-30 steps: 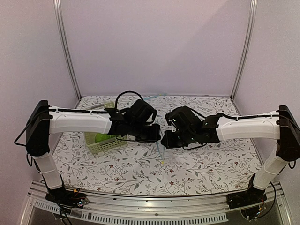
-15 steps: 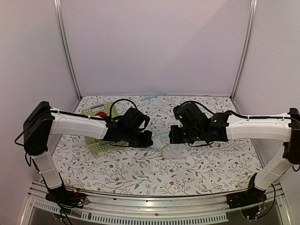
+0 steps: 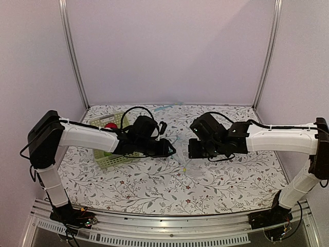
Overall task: Place the food in the zip-top bag and seal the zipper
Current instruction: Open the zipper food storage bag at the center of the board.
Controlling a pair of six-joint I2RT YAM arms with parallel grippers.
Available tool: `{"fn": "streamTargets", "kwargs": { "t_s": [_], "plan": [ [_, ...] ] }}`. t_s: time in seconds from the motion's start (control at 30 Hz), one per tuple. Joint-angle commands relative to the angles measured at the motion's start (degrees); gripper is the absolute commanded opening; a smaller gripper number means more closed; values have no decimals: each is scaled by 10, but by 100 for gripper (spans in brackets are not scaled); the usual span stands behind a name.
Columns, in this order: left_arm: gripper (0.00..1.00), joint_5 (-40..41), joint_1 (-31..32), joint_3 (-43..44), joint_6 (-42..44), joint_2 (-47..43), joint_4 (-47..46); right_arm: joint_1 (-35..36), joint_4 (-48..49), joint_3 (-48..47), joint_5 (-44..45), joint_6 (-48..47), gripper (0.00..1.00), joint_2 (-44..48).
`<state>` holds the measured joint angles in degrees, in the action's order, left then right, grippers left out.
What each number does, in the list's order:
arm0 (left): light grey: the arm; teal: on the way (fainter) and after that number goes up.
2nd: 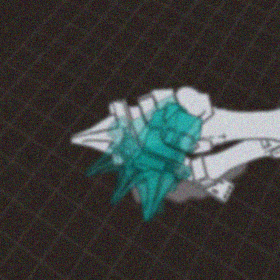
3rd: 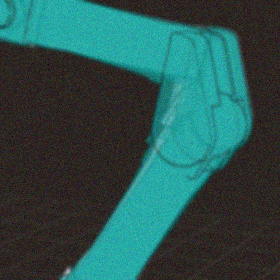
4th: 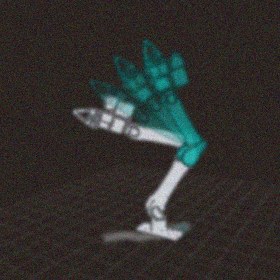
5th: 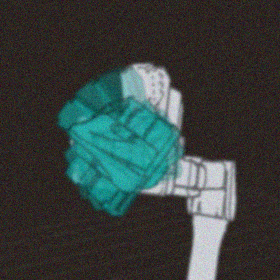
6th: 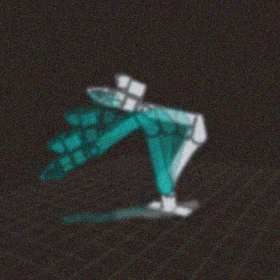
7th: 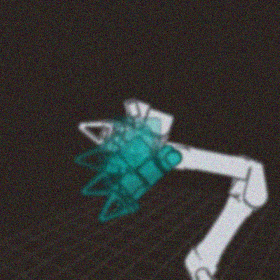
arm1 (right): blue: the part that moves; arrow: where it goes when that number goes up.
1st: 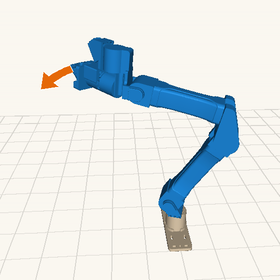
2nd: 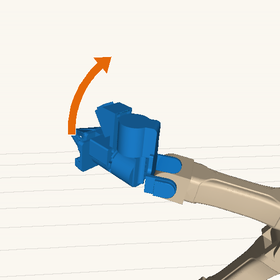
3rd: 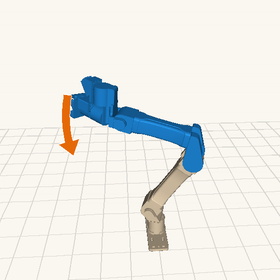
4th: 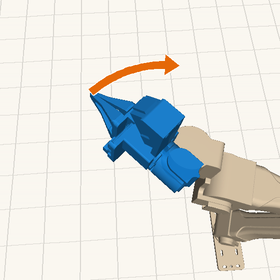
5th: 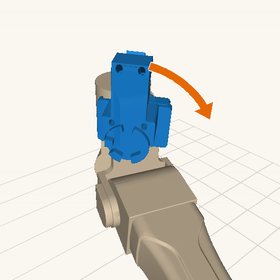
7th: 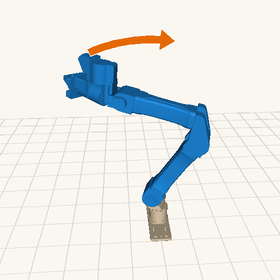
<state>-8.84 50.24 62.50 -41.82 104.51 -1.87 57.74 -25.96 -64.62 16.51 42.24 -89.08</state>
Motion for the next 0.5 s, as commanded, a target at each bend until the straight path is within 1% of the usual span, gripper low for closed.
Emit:
{"fn": "streamTargets", "kwargs": {
  "t_s": [0.0, 0.07, 0.1, 0.13, 0.17, 0.47],
  "plan": [
    [44, -19, -3, 2, 15, -8, -31, -1, -63, -37, 50, 24, 0, -34],
    [58, -21, 1, 1, 21, -17, -32, -2, -78, -46, 59, 29, 0, -44],
    [61, -21, 4, 0, 23, -22, -31, -1, -83, -50, 63, 31, 0, -47],
    [67, -19, 5, -2, 24, -28, -30, -1, -87, -53, 65, 34, 0, -50],
    [70, -18, 6, -4, 24, -32, -27, -1, -89, -55, 66, 36, 0, -52],
    [77, -8, 19, -38, 22, -92, -24, -1, -96, -63, 70, 41, 0, -62]
  ]
}}
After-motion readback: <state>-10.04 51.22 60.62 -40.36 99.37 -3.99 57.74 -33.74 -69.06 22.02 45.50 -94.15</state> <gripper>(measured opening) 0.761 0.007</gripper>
